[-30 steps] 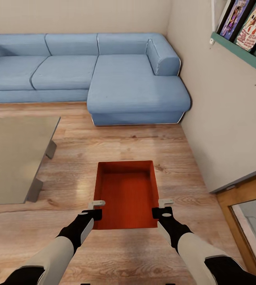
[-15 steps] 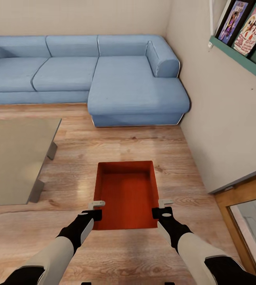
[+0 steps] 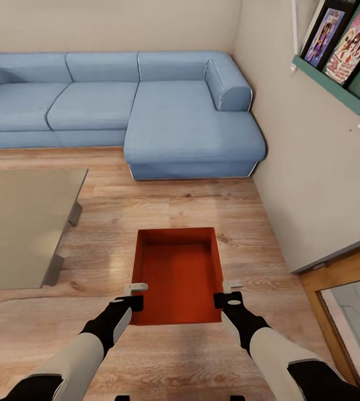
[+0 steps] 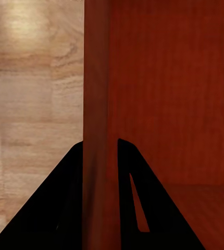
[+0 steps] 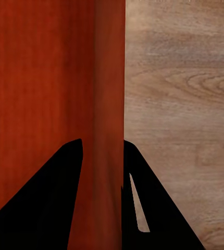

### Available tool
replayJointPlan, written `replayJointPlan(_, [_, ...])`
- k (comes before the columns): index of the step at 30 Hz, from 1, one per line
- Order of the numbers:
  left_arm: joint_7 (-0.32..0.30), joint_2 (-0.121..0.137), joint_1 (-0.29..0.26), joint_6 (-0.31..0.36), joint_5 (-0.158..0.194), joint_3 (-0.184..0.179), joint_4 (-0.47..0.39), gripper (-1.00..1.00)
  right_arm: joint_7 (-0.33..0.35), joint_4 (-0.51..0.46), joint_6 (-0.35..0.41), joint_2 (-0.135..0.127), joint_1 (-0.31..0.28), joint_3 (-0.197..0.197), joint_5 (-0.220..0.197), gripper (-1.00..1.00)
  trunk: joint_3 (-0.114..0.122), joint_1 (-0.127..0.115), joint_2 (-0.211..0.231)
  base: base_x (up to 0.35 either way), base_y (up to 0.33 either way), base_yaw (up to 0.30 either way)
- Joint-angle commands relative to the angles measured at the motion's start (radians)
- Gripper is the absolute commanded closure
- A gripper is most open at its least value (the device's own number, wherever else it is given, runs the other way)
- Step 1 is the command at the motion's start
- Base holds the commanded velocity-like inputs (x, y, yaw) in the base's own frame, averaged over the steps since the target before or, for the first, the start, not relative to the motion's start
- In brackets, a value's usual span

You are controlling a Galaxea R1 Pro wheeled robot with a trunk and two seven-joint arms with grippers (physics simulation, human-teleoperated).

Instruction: Move the two storage containers from the living room to the garage. In the garage, place one container on the floor and stack the other container on top of it (either order is fine).

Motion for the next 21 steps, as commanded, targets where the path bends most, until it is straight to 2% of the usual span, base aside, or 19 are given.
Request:
replayJointPlan(1, [0.004,0.001,0.0,-0.01,0.003,-0.009,-0.021,1.0,-0.002,0.004,0.007,-0.008,0.0,0.032,-0.02,1.0,0.003,-0.004,0.007,0.0,0.0,0.0])
replayJointPlan(21, [0.004,-0.001,0.0,-0.01,0.003,-0.012,-0.019,1.0,-0.005,0.002,-0.008,-0.011,0.0,0.032,-0.018,1.0,0.065,-0.081,0.147,0.0,0.0,0.0])
